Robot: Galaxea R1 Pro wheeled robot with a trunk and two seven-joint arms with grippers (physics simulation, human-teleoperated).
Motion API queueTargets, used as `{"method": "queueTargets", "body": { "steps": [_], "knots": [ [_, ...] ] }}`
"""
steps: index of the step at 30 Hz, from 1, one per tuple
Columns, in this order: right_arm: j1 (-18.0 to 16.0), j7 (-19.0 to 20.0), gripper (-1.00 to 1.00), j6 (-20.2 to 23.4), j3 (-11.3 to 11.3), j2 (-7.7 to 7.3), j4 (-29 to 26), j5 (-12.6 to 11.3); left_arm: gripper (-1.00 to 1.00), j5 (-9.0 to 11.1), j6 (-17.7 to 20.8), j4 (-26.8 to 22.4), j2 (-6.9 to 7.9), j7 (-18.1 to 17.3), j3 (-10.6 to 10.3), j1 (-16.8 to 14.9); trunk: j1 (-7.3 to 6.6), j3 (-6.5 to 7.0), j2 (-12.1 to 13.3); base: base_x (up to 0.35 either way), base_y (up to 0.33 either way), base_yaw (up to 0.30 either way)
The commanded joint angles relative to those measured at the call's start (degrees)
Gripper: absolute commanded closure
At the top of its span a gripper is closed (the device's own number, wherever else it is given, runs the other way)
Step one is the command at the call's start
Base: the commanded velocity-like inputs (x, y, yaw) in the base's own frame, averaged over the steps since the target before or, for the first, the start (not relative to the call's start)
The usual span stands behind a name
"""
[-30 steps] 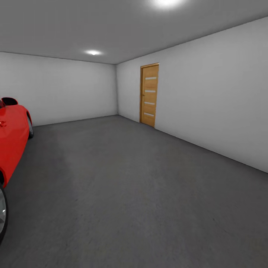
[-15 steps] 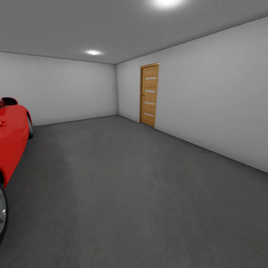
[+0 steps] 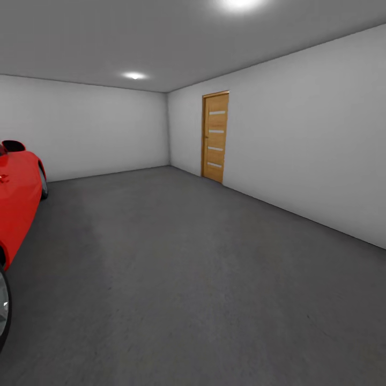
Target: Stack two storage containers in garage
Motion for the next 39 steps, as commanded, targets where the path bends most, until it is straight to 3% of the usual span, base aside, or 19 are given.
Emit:
{"method": "queueTargets", "body": {
  "steps": [1, 39],
  "knots": [
    [-0.02, -0.02, -1.0, -0.23, 0.04, 0.01, 0.06, 0.05, -1.0, 0.43, -0.14, 0.0, -0.01, 0.04, 0.01, -0.01, 0.01, -0.04, -0.02, 0.087, 0.0, 0.0],
    [0.0, 0.07, -1.0, 0.07, 0.21, -0.03, -0.02, 0.05, -1.0, 0.76, 0.04, 1.75, 0.37, 0.08, 0.09, -0.01, 0.01, -0.04, -0.02, 0.306, 0.0, 0.0]
  ]
}}
